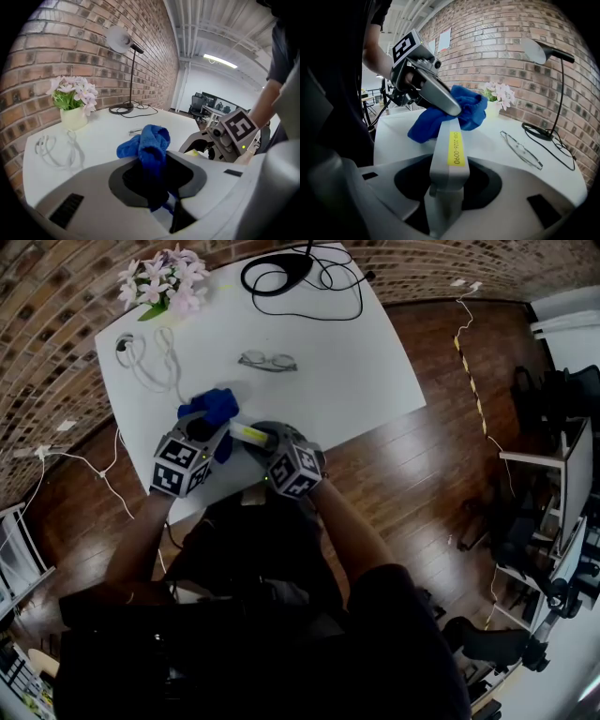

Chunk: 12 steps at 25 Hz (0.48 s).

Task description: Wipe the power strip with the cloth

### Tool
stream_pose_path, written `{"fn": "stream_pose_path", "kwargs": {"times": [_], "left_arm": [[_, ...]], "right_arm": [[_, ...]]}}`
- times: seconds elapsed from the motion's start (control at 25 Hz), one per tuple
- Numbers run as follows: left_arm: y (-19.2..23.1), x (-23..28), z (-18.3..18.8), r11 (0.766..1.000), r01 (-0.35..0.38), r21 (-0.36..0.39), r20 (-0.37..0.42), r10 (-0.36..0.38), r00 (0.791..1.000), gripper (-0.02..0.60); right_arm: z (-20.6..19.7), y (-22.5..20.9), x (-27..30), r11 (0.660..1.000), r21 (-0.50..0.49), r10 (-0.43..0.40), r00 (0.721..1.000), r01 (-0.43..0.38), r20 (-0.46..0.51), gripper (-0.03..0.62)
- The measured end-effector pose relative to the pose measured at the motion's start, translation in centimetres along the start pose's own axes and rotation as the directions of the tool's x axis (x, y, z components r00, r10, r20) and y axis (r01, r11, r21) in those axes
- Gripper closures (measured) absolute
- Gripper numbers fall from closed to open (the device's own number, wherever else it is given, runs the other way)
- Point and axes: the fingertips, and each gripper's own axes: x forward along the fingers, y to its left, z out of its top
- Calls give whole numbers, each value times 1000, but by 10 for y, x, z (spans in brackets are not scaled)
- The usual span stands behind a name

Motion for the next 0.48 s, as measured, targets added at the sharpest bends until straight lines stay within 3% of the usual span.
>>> {"fn": "stream_pose_path", "kwargs": {"times": [0.2,0.48], "left_arm": [[24,-7,-7,999,-40,-6,16,40,999,476],[35,-12,-8,999,-34,21,27,33,999,474]], "right_arm": [[-2,1,2,1000,-6,-4,1000,4,1,427],[-3,0,2,1000,-5,-9,1000,9,-3,426]]}}
